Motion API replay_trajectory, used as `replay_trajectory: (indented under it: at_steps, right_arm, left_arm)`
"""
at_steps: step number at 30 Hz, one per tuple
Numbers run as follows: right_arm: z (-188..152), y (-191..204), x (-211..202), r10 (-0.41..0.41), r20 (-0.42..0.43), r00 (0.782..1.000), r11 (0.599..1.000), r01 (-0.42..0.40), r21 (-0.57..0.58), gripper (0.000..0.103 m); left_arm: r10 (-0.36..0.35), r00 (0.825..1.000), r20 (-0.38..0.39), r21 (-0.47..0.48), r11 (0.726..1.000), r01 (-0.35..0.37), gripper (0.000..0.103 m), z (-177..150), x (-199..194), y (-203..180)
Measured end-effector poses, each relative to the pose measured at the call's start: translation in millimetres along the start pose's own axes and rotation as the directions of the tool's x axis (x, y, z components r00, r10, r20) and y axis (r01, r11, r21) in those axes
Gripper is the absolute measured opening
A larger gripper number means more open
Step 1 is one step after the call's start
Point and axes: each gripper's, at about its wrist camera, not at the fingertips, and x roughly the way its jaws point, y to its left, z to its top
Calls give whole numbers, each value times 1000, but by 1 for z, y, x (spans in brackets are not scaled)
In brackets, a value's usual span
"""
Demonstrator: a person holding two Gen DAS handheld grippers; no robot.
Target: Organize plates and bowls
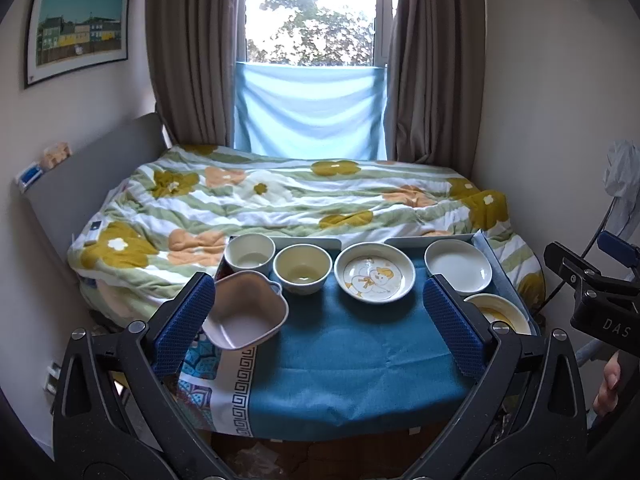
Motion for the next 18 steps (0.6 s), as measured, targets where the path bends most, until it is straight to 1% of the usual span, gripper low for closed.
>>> replay_trajectory:
  at_steps: [18]
  right_arm:
    - [1,-1,2,3,-8,1000,1000,-3,0,103]
  left_arm:
    - [0,1000,-3,-1,1000,0,103,0,2,0]
